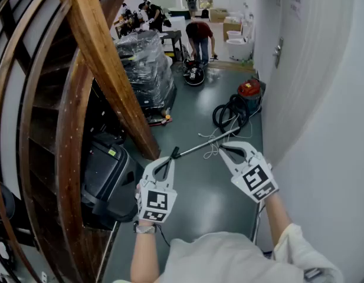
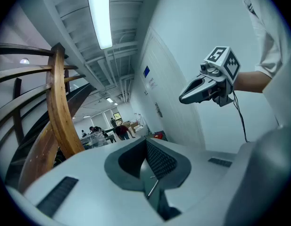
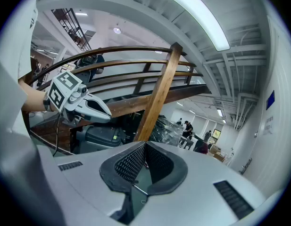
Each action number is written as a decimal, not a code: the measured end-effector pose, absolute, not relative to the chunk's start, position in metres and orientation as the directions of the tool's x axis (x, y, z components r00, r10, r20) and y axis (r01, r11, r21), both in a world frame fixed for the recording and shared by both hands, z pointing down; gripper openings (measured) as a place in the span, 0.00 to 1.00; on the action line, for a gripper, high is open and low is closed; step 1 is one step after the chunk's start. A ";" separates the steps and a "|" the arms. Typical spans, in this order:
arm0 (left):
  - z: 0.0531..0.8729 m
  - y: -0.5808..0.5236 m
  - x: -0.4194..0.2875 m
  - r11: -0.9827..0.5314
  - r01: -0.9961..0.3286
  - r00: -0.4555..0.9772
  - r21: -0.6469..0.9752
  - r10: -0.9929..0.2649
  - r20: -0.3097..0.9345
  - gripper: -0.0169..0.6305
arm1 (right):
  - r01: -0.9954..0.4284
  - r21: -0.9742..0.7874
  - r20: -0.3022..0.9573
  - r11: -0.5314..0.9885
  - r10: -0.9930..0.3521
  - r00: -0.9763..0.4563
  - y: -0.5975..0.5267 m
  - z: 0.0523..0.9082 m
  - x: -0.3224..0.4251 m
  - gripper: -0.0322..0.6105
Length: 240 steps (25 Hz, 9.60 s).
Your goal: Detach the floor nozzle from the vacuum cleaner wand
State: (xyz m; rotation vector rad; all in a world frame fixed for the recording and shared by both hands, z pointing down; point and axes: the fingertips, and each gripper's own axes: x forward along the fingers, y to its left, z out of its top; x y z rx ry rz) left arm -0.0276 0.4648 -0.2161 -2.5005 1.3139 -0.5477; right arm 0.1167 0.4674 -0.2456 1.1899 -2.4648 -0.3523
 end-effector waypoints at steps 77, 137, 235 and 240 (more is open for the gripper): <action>-0.178 0.124 -0.021 -0.557 -0.760 0.472 -0.334 -0.827 0.306 0.02 | -0.690 0.356 0.171 0.630 -0.770 -0.615 0.123 -0.226 0.132 0.10; -0.100 -0.179 -0.075 -0.619 -0.729 0.493 -0.293 -0.771 0.404 0.02 | -0.639 0.293 0.379 0.711 -0.700 -0.606 -0.164 -0.132 0.081 0.10; 0.653 -0.224 -0.106 -0.623 -0.771 0.479 -0.131 -0.703 0.527 0.02 | -0.472 0.079 0.444 0.878 -0.455 -0.772 -0.230 0.630 0.012 0.10; 0.676 -0.215 -0.110 -0.651 -0.748 0.510 -0.124 -0.685 0.521 0.02 | -0.443 0.050 0.466 0.895 -0.413 -0.783 -0.230 0.660 -0.009 0.10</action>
